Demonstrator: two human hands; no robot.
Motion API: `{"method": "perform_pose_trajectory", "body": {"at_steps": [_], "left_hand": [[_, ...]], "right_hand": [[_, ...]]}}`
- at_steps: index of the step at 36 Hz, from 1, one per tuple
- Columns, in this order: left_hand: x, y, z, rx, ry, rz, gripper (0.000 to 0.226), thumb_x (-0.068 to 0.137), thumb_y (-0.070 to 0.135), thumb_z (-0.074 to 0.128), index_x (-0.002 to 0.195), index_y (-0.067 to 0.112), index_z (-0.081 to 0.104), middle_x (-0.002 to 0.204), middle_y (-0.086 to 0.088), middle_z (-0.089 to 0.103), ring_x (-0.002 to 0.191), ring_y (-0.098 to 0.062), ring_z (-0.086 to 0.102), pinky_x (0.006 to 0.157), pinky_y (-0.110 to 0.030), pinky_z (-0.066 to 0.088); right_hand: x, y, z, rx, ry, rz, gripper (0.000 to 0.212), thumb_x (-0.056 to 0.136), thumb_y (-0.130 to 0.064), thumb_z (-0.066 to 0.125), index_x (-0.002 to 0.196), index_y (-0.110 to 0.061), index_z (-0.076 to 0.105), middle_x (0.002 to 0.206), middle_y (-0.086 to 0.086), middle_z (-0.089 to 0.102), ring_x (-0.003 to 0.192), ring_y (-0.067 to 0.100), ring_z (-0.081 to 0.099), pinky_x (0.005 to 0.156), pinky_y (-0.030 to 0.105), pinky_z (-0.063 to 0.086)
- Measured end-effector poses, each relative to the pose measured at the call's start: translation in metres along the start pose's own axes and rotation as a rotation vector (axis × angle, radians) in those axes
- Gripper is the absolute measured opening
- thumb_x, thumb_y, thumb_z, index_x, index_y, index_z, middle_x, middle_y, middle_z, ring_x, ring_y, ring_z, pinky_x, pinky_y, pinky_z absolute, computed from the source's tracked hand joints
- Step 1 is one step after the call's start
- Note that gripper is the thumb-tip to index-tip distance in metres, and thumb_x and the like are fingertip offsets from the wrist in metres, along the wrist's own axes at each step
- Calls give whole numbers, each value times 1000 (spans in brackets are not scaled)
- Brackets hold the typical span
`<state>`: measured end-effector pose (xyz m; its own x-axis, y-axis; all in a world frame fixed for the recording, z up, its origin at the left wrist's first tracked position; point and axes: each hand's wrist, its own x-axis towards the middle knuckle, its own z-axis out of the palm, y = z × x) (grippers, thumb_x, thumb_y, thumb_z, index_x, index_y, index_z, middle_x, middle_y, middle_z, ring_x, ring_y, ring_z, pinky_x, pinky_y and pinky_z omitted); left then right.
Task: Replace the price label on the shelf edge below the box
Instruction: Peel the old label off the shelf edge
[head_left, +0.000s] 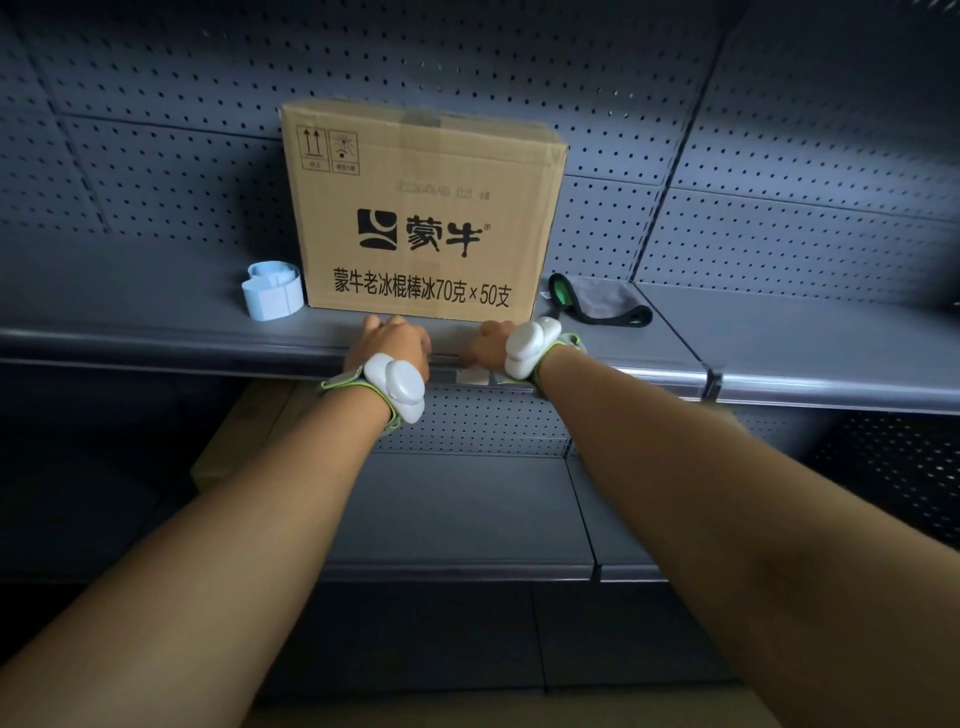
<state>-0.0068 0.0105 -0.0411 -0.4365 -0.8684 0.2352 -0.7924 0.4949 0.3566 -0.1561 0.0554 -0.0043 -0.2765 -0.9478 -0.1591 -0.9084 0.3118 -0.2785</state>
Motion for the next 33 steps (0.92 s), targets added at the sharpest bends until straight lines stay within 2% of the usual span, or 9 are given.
{"method": "perform_pose_trajectory", "body": {"at_steps": [5,8,12,14,17,19,24,29,33], "left_hand": [[-1,-3,3,-5,18,-5,28,86,7,52,95,25,71,107,-8,58,109,-33,38,86,-42,44],[-4,-2,2,2,20,1,28,86,8,52,95,26,70,107,-7,57,108,-32,39,84,-41,44],[-8,-3,-9,-5,42,-22,28,86,12,51,103,26,69,111,-7,58,110,-31,40,87,-39,44],[-13,0,-3,-48,68,0,30,85,15,53,112,24,66,115,-9,58,111,-31,42,87,-38,44],[-27,1,5,-157,182,34,44,83,18,63,126,24,55,127,-7,50,116,-30,41,89,-40,46],[-34,3,9,-190,249,39,33,80,23,69,112,24,59,121,-5,49,111,-27,43,85,-38,47],[-39,22,14,-223,198,14,19,80,32,71,94,20,66,97,0,62,94,-20,54,70,-27,42],[-38,36,19,-229,167,-77,19,81,30,69,96,19,70,99,-2,67,91,-21,61,75,-32,53],[-33,48,21,-209,152,-161,13,82,31,70,88,20,72,94,-5,71,88,-26,65,75,-35,57]], "right_hand": [[-9,-1,5,-134,31,-70,33,99,-23,44,128,-11,55,130,8,59,119,23,56,53,18,25],[-14,1,7,-150,124,-112,32,103,-22,35,129,-19,53,128,3,58,116,21,56,75,19,30],[-8,-10,-2,51,25,-57,37,100,-17,43,134,-2,49,138,15,52,127,30,49,80,14,39],[-13,-6,-7,77,-15,-45,41,96,-19,50,131,2,52,136,19,53,127,33,48,92,25,40],[-13,-2,-13,42,-85,-64,37,95,-19,50,125,3,57,117,20,58,110,33,53,81,28,40],[-16,5,-17,35,-66,-58,32,93,-15,52,121,-1,60,105,12,56,98,26,51,77,25,40],[-33,33,-20,-27,159,-19,21,89,-27,59,108,-23,67,113,-2,65,114,26,58,100,33,44],[-42,67,-17,-109,160,20,75,79,-54,68,142,-26,38,145,5,44,134,29,38,110,50,30],[-34,100,0,-198,163,-44,83,76,-66,62,145,-35,29,152,-5,33,139,24,31,111,50,23]]}}
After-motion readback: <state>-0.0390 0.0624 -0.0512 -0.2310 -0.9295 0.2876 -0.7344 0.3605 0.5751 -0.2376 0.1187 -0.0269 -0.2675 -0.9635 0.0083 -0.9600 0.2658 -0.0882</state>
